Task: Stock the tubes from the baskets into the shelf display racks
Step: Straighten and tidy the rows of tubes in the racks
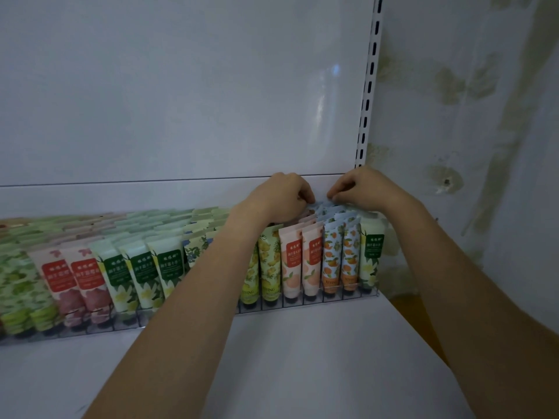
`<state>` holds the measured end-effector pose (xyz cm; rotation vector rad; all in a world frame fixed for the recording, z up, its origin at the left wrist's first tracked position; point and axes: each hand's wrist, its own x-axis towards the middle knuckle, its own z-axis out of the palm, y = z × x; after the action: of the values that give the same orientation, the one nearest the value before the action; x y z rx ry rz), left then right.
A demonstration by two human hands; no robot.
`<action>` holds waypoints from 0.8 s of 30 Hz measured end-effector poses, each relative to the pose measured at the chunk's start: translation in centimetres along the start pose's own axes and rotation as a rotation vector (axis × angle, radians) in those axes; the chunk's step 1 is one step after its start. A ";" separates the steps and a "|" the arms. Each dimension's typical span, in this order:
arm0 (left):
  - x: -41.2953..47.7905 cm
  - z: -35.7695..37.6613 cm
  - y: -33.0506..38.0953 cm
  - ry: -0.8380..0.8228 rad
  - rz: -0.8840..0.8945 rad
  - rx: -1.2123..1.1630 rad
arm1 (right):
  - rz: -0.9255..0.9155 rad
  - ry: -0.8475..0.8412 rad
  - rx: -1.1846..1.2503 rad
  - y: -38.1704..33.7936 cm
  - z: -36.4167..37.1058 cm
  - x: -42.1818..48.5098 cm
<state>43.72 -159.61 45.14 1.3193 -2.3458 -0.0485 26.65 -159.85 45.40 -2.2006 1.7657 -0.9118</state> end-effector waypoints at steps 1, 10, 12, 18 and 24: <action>0.0 0.0 0.0 0.001 0.000 0.003 | -0.003 0.001 0.007 -0.1 0.2 0.0; -0.1 -0.4 -0.3 -0.022 -0.001 0.009 | 0.021 0.001 -0.025 -0.4 0.9 0.2; -0.2 -0.8 -0.5 -0.020 -0.010 -0.006 | -0.014 0.009 0.014 -0.6 0.5 0.1; -0.7 -1.5 -0.8 -0.087 -0.037 0.007 | -0.076 -0.185 0.011 -1.3 -0.9 -0.1; -0.9 -1.6 -0.2 -0.104 -0.026 0.019 | -0.076 -0.243 -0.038 -1.4 -0.9 -0.4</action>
<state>44.90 -158.68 46.24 1.3871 -2.4212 -0.1047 27.25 -158.86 46.66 -2.3037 1.6100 -0.5979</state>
